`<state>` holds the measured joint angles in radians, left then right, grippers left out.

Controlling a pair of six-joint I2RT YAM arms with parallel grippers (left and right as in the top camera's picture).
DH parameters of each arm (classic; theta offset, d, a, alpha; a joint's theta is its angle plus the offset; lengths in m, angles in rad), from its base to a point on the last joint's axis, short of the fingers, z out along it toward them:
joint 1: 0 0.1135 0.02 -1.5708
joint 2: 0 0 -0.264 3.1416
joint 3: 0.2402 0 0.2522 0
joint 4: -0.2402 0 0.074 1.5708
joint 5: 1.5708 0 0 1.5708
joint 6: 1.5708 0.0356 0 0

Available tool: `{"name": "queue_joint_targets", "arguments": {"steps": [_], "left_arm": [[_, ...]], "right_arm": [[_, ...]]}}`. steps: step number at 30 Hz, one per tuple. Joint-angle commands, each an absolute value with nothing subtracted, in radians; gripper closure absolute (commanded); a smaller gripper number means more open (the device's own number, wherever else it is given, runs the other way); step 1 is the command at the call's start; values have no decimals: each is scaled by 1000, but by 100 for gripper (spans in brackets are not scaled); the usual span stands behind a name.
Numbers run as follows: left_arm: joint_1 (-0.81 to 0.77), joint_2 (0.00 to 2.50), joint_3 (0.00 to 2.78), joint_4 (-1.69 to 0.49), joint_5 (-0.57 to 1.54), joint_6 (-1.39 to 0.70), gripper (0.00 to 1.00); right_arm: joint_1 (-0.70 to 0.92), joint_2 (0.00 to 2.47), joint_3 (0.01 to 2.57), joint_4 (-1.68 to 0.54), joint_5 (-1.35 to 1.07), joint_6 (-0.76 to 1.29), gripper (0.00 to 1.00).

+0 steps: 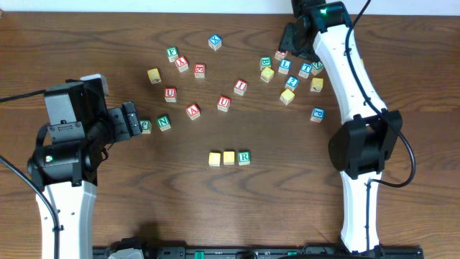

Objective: Spell out CORL
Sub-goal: 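Open the right gripper and move it to the far blocks, then lower the right gripper and grasp the blue L block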

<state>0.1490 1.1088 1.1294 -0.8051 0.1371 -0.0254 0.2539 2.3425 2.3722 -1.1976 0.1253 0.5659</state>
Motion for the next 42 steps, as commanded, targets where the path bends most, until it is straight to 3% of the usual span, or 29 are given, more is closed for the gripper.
{"name": "queue_joint_targets", "arguments": {"steps": [1, 11, 42], "left_arm": [[153, 1103, 1150, -807, 149, -19, 8], [153, 1103, 1150, -807, 149, -19, 8], [153, 1103, 1150, -807, 149, -19, 8]], "right_arm": [[252, 2363, 2389, -1190, 116, 567, 38], [228, 2440, 2390, -1196, -11, 517, 39], [238, 2510, 2389, -1058, 65, 526, 41]]}}
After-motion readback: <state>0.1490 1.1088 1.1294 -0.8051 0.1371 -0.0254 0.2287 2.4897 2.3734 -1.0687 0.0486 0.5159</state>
